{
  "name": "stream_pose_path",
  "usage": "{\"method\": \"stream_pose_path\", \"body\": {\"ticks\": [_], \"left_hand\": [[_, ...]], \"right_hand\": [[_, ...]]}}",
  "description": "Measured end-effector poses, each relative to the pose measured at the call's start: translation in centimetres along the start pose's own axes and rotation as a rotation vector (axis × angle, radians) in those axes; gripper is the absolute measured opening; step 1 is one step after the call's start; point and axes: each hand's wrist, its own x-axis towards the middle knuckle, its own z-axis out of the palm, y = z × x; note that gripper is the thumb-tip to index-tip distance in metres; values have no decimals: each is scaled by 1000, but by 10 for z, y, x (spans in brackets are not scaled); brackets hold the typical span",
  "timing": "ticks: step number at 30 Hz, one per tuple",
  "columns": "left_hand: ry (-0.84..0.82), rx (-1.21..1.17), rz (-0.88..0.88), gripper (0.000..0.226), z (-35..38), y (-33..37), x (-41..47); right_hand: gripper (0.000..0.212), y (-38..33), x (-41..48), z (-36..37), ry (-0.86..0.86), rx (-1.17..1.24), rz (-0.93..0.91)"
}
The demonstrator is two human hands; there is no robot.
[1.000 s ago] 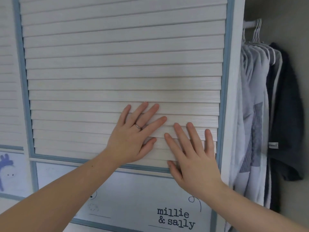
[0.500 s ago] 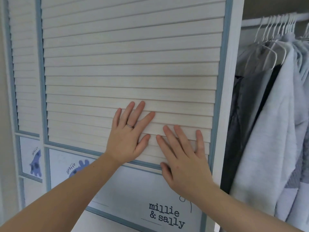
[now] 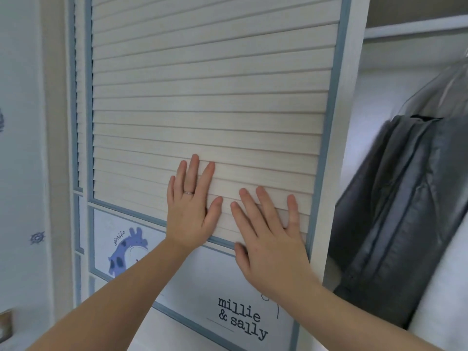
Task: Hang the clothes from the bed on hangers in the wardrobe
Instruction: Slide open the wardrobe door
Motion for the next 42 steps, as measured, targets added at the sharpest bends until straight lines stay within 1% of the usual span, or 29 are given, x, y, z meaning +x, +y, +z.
{"method": "stream_pose_path", "body": {"ticks": [9, 17, 32, 34, 38, 40, 42], "left_hand": [[18, -62, -258, 66, -1, -49, -9], [37, -92, -350, 67, -1, -80, -12], [37, -42, -330, 66, -3, -119, -8], [28, -34, -336, 66, -5, -119, -7], [37, -72, -426, 69, -14, -106, -7], [85, -97, -394, 67, -23, -86, -2], [123, -144, -297, 64, -34, -52, 10]], "right_hand": [[67, -40, 37, 14, -8, 39, -24], [69, -68, 62, 25, -7, 41, -38], [70, -92, 84, 33, -30, 21, -60], [69, -94, 83, 29, -23, 76, -72], [63, -84, 65, 10, 67, 330, -135], [60, -62, 54, -4, 140, 406, -153], [60, -29, 44, -22, 188, 410, -140]]}}
